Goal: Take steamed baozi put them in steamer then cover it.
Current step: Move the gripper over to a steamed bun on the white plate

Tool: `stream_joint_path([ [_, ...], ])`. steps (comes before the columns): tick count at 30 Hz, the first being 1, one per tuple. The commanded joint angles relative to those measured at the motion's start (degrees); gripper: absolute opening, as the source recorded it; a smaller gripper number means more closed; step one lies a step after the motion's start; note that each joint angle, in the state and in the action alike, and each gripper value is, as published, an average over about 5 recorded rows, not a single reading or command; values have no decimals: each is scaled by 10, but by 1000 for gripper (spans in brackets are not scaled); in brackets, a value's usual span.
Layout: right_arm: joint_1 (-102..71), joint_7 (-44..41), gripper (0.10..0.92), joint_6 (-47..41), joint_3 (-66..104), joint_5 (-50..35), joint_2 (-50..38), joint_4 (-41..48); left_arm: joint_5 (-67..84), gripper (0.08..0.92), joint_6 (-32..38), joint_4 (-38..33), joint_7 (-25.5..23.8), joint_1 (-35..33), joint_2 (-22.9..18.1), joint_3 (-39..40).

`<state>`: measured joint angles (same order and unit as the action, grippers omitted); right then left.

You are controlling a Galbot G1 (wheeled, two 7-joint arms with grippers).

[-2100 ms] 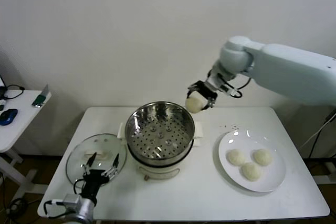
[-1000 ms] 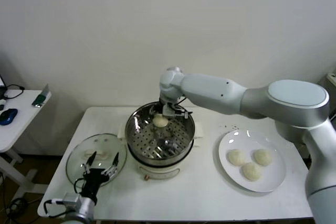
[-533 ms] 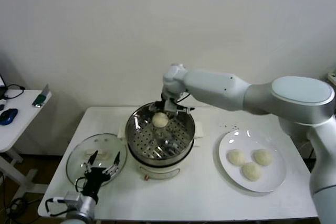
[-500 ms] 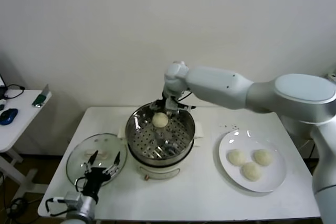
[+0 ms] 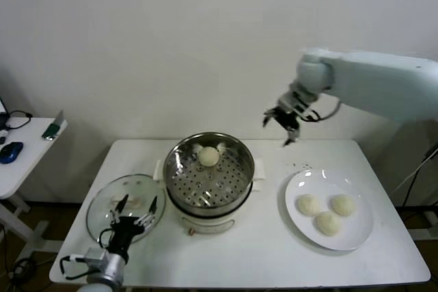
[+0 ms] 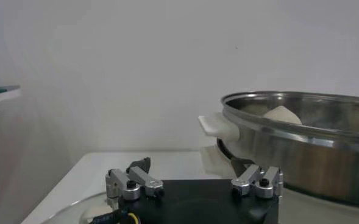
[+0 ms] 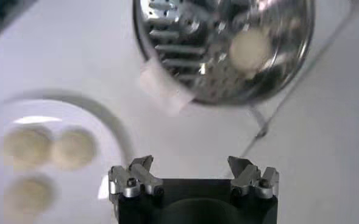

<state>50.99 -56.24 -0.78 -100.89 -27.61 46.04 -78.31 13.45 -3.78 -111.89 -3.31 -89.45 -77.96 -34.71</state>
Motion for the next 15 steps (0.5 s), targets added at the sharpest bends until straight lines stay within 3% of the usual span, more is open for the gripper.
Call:
stream_joint_path([
  [1,-84,43,823,-186,-6,-46,-183,-119,1,823,1,1,0,0,0,-2],
  [15,-326,87,823,-238,203,90,-166,-47,-1,823,6,4,1,-6,1,-9],
])
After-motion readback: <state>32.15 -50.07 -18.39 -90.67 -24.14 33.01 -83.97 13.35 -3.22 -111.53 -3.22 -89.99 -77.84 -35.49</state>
